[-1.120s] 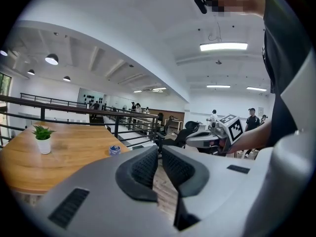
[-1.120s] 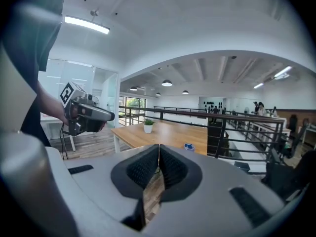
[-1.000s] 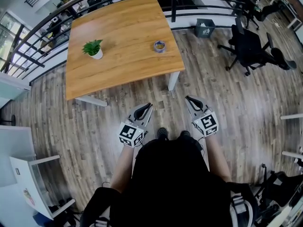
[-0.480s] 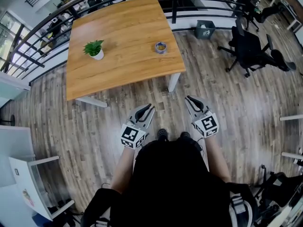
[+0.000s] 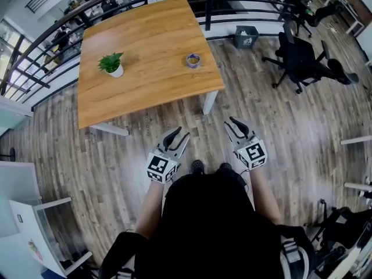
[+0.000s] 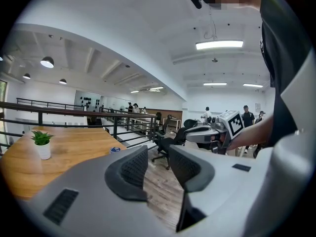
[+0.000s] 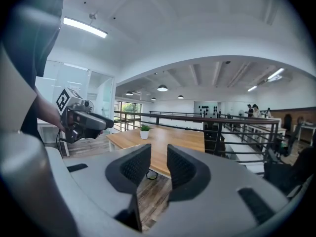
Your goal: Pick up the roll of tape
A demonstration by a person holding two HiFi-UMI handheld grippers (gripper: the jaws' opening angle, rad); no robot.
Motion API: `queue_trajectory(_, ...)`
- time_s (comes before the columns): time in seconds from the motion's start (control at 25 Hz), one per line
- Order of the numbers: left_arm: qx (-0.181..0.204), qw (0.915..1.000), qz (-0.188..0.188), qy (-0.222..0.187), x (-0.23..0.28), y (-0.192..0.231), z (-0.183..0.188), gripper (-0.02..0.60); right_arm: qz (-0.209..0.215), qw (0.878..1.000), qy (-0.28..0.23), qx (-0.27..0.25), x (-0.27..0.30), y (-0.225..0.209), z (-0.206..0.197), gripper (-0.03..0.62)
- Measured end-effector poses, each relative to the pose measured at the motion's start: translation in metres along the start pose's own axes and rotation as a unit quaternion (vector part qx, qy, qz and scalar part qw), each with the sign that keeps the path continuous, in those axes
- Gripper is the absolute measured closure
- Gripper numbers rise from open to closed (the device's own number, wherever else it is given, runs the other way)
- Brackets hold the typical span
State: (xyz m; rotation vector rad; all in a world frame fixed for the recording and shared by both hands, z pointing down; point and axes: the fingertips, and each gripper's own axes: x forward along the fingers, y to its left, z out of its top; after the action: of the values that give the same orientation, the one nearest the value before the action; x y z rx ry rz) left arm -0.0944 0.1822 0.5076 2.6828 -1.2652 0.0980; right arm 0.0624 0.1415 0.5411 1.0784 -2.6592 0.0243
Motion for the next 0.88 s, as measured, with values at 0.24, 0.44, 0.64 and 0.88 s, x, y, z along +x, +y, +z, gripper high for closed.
queue_trajectory(0.24, -0.003, 1.0000, -0.004, 0.006, -0.002, 0.003, -0.006, 0.418, -0.016, 1.000, 0.001, -0.005, 0.000, 0.003, 0.000, 0.359)
queue_trajectory(0.44, -0.002, 0.9999, -0.006, 0.012, -0.001, 0.005, -0.010, 0.359, -0.025, 1.000, 0.006, -0.008, 0.000, 0.003, -0.004, 0.291)
queue_trajectory(0.64, -0.006, 0.9998, -0.005, 0.017, -0.001, 0.005, -0.012, 0.322, -0.028, 1.000, 0.012, -0.003, -0.001, 0.003, -0.007, 0.225)
queue_trajectory(0.88, -0.009, 0.9998, -0.006, 0.016, 0.001, 0.005, -0.014, 0.301, -0.033, 0.999, 0.012, -0.003, -0.002, 0.000, -0.011, 0.189)
